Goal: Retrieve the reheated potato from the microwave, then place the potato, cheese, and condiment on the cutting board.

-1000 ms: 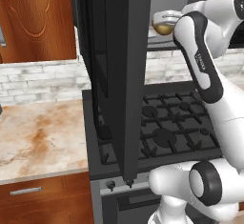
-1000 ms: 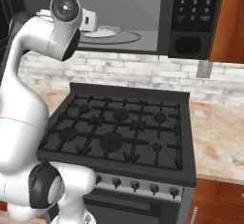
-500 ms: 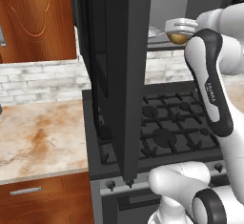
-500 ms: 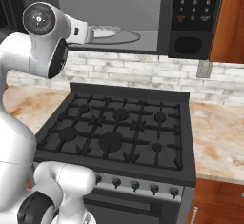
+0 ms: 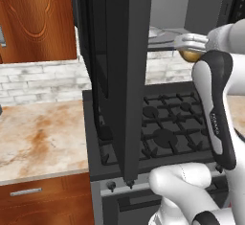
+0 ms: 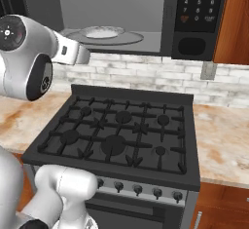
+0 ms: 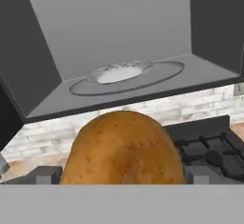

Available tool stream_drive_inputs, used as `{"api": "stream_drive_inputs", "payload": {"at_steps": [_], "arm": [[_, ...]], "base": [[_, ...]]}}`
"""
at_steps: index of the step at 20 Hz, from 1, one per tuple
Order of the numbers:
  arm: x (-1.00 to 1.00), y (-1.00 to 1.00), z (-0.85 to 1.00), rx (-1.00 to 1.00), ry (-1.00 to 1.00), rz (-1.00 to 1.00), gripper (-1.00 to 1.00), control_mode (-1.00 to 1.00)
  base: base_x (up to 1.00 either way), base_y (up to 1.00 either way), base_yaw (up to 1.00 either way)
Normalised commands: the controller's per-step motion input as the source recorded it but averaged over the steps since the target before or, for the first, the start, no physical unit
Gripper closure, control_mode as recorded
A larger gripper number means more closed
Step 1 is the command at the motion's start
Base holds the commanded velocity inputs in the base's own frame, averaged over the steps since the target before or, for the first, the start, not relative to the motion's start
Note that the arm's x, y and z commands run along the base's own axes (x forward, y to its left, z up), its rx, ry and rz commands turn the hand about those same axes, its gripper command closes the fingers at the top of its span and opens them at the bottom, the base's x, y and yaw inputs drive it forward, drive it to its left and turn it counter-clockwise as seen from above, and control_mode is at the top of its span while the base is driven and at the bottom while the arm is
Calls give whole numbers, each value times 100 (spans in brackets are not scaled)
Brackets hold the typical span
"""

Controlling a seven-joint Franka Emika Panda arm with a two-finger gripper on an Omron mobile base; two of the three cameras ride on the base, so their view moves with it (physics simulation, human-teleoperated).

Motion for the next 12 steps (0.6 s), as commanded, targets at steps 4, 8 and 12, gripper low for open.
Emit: {"api": "stream_drive_inputs", "payload": {"at_steps": [4,8,12], "arm": [[-18,-2,-64,0,8,0,100,-100],[0,-7,-62,0,11,0,100,-100],[6,-2,-65,2,2,0,100,-100]], "base": [[0,0,0],[0,0,0],[0,0,0]]}}
